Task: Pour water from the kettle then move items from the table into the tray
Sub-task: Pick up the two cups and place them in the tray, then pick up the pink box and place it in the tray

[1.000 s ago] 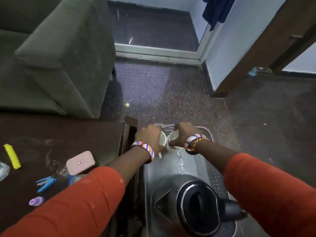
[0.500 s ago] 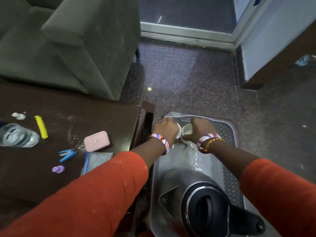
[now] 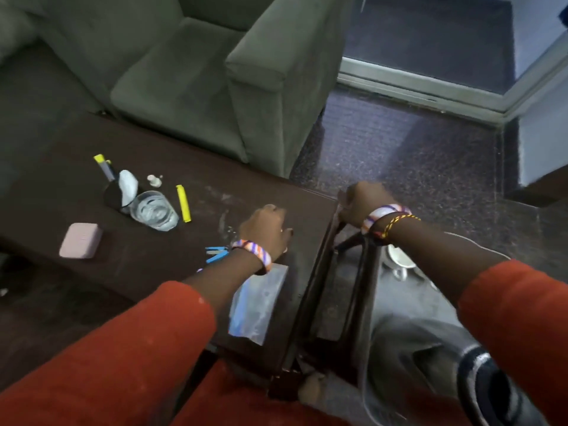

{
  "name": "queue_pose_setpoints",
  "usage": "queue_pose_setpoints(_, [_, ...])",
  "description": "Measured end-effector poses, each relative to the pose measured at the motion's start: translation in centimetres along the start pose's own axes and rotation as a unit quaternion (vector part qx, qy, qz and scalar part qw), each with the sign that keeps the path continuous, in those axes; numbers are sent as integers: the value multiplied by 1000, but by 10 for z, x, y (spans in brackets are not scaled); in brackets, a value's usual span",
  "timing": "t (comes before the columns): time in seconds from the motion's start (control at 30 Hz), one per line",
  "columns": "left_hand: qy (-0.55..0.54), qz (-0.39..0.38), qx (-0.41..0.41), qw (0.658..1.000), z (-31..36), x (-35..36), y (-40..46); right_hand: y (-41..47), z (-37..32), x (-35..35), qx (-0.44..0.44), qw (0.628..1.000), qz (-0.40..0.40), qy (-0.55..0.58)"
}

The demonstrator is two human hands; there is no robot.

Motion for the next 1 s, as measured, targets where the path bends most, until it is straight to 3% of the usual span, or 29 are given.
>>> queue_pose_setpoints(0.13, [-27, -30, -97, 994, -117, 3, 11, 39, -65, 75, 18, 995, -44, 84])
queue_pose_setpoints(0.27, [-41, -80, -134, 987, -198, 21, 19, 60, -88, 166, 115, 975, -60, 180])
queue_pose_setpoints(0.4, [-95, -110, -131, 981, -243, 34, 20, 78, -86, 221, 191, 974, -53, 112])
queue_pose_setpoints(0.63, [-183, 13, -246, 952, -336, 18, 19, 90, -80, 230, 258, 964, 12, 55])
queue_pose_setpoints(0.7, [-222, 39, -289, 930, -368, 15, 15, 95, -99, 206, 211, 975, 69, 4])
queue_pose_setpoints(0.8, [-290, 91, -394, 868, -423, 6, 1, 108, -169, 180, 21, 987, 144, -63])
queue_pose_setpoints(0.9, [-367, 111, -513, 768, -478, 2, -23, 114, -272, 192, -191, 974, 116, -15])
queue_pose_setpoints(1.0, [-471, 121, -546, 683, -519, 1, -35, 108, -383, 230, -372, 926, 58, -6])
Point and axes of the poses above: each hand's wrist, its own y-axis towards the middle knuckle, its own x-axis out of the palm, z = x × y, the point moved 9 cm from there along y, towards the middle knuckle, and after that the axes turned 10 degrees about -x, right-handed, at the moved point
